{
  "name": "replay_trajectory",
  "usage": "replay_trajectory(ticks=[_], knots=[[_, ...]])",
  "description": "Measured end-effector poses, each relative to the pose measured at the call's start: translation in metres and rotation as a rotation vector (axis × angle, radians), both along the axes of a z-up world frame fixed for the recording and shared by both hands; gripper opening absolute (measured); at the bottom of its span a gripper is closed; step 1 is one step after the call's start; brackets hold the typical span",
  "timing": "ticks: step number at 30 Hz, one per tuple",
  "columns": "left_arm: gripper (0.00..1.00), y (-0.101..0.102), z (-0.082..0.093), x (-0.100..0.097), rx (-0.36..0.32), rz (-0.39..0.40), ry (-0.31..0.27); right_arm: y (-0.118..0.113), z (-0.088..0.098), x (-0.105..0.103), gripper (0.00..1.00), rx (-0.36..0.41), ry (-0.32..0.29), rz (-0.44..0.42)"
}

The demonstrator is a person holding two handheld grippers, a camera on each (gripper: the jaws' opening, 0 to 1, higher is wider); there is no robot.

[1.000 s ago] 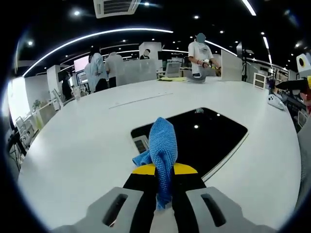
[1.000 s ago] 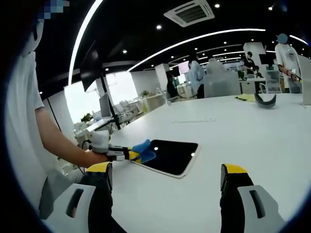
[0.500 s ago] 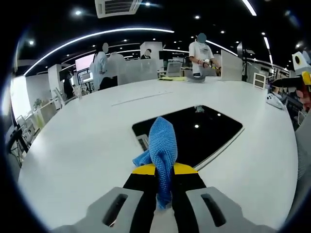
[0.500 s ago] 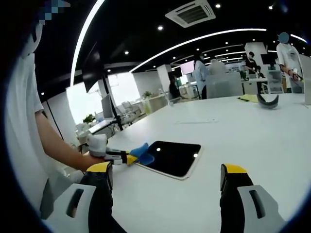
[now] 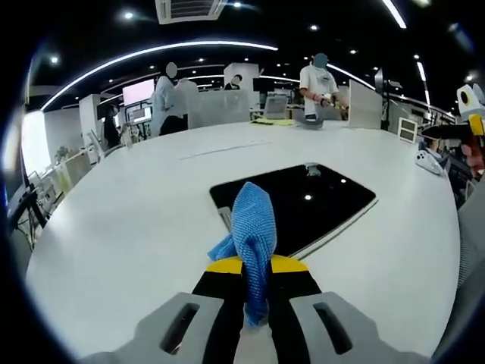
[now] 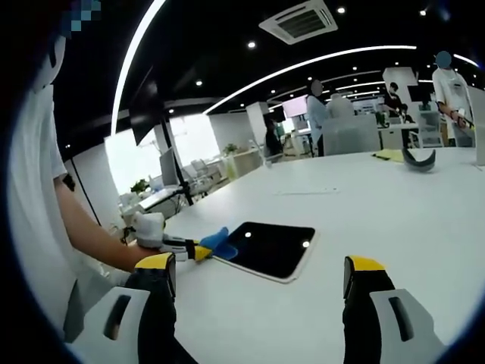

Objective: Wipe the mirror surface with the cleaning cloth until all visible marks leave the cleaned area.

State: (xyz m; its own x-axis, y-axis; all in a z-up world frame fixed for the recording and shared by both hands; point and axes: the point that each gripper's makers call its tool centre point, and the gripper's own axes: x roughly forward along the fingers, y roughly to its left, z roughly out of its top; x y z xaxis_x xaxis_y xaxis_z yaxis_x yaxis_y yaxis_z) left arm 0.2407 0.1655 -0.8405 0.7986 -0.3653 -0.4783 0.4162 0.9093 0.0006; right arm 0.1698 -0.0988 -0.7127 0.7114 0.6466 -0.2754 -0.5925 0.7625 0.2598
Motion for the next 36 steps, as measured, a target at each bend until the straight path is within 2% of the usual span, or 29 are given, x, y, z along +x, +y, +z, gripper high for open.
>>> replay_trajectory(ticks=[3,5,9,18,24,27,32,36], knots=[[0.08,0.000,0.000,0.001,-0.013,0.007,0.011,-0.002,0.002,-0.001,0.91,0.000,-0.003,-0.005],[0.08,-0.001,0.001,0.001,0.018,-0.009,0.017,-0.002,0.002,-0.001,0.91,0.000,-0.003,-0.006],[0.08,-0.002,0.008,0.004,0.031,-0.020,0.010,0.000,0.004,-0.002,0.91,0.000,-0.006,-0.004],[0.08,-0.003,0.034,0.006,0.030,-0.032,-0.015,0.010,0.007,-0.006,0.91,0.004,-0.001,0.013],[0.08,0.000,0.046,-0.001,0.032,-0.033,-0.013,0.015,0.014,-0.006,0.91,0.022,-0.010,0.012],[0.08,0.005,0.051,-0.004,0.036,-0.017,-0.021,0.013,0.014,-0.004,0.91,0.028,-0.012,-0.003],[0.08,0.012,0.060,-0.014,0.002,0.002,-0.009,0.008,0.011,0.000,0.91,0.032,-0.002,-0.028],[0.08,0.019,0.061,-0.022,0.009,-0.011,-0.002,0.008,0.011,0.003,0.91,0.034,-0.001,-0.041]])
